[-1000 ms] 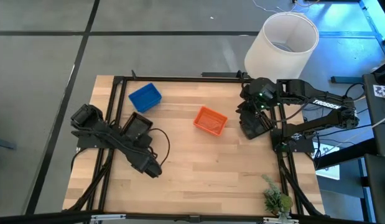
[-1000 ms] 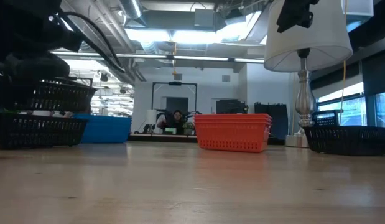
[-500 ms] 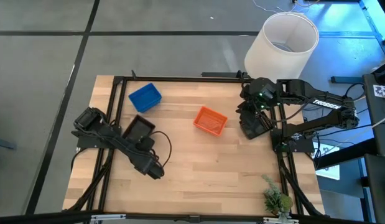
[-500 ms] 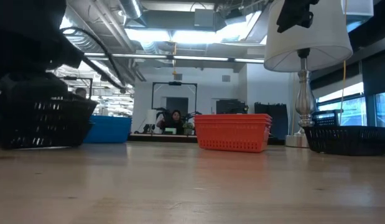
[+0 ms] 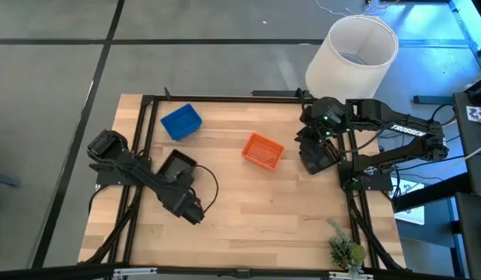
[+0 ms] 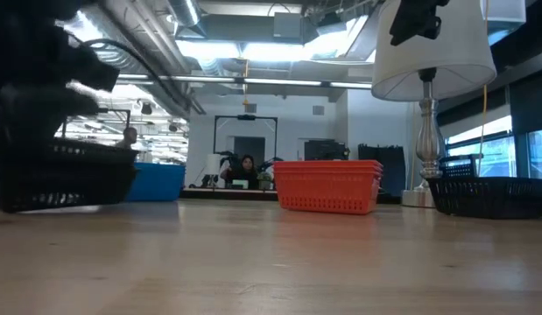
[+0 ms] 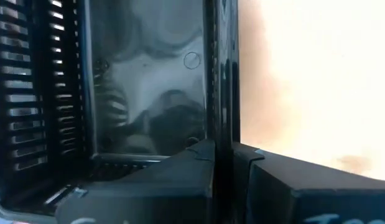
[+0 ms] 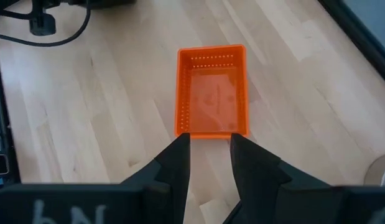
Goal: Stack baskets by color
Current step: Stack the top black bin on top of the bottom left black bin, then stack the right black bin on top of the left black bin
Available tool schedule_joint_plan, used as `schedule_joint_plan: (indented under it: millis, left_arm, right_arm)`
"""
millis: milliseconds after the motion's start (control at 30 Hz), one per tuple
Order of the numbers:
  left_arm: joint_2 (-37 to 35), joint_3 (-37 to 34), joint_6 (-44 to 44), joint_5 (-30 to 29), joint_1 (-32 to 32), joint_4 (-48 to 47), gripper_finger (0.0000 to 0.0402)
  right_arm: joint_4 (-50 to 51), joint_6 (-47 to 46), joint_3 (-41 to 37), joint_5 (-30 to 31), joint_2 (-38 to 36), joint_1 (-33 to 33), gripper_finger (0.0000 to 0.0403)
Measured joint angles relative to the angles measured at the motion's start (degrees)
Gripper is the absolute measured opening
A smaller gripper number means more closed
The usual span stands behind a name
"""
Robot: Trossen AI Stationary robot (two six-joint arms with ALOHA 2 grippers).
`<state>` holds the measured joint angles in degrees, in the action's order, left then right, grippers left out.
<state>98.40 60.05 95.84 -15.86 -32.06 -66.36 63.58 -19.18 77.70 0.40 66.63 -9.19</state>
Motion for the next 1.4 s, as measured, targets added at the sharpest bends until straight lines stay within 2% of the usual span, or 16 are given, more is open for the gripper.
schedule_joint_plan:
  millis: [267,533,767,900,1100,1400]
  left_arm:
    - [-2.98,0.07,-7.50,0.28,0.29,8.28,0.0000]
    - [-2.98,0.07,-8.12,0.68,1.43,8.62,0.0010]
    - [-2.98,0.11,-9.83,6.86,5.15,8.07,0.0050]
    - [-3.17,0.11,-11.81,7.26,7.39,8.00,0.0056]
    - [-6.02,0.85,-16.90,7.75,7.74,8.06,0.0057]
    - [-12.19,1.25,-18.27,7.91,7.79,7.82,0.0057]
  right_arm:
    - [-0.02,0.11,0.01,-0.58,0.00,0.00,0.0113]
    - [-0.05,-0.04,0.01,-0.58,0.00,0.00,0.0113]
    - [-0.05,-0.15,0.01,-0.63,0.00,0.02,0.0113]
    - [-0.07,-0.20,0.01,-0.63,0.00,0.02,0.0113]
    - [-0.07,-0.23,0.01,-0.65,0.00,0.00,0.0113]
    - [0.63,0.00,0.01,-0.65,0.00,0.02,0.0113]
